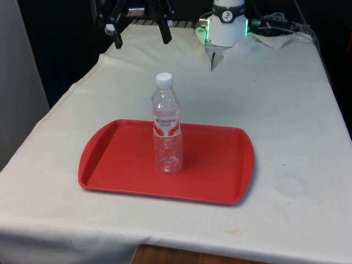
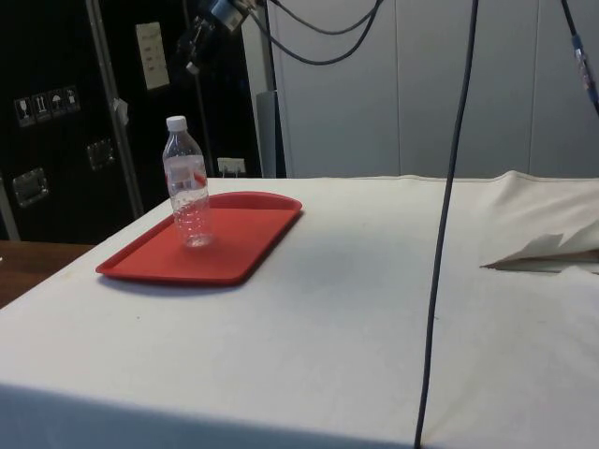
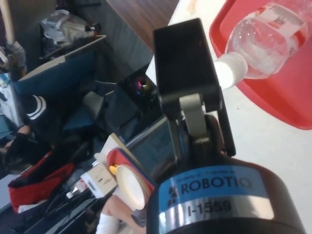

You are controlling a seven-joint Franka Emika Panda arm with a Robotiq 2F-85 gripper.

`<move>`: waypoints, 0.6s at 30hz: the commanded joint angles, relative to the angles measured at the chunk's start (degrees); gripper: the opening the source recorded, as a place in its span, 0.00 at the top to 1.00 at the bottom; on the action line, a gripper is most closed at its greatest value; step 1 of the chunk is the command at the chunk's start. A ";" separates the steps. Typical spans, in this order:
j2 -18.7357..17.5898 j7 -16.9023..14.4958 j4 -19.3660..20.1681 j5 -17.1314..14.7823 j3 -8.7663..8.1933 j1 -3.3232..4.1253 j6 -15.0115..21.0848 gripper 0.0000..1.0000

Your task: Place the bottle upright on the tray.

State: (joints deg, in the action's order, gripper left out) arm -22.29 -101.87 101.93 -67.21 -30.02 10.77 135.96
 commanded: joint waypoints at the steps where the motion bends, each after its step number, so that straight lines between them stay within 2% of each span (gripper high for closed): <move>1: -0.40 0.80 -0.34 1.38 -0.40 0.11 -0.34 0.00; 4: -0.46 0.86 -0.46 2.29 -0.52 0.11 -0.34 0.00; 5: -0.11 0.00 -0.17 0.92 -0.11 0.00 0.00 0.00; 6: -0.52 0.92 -0.52 2.69 -0.52 0.11 -0.34 0.00; 8: -0.57 1.03 -0.69 3.78 -0.63 0.11 -0.40 0.00; 13: -0.69 1.26 -0.86 5.67 -0.74 0.17 -0.46 0.00; 14: -0.29 0.46 -0.57 4.47 -0.40 0.00 -0.11 0.00; 15: -0.69 1.32 -0.92 6.02 -0.80 0.17 -0.46 0.00; 18: -0.74 1.49 -1.03 7.45 -0.86 0.17 -0.46 0.00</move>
State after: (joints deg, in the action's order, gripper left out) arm -22.63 -101.18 101.24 -60.91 -30.48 10.77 135.85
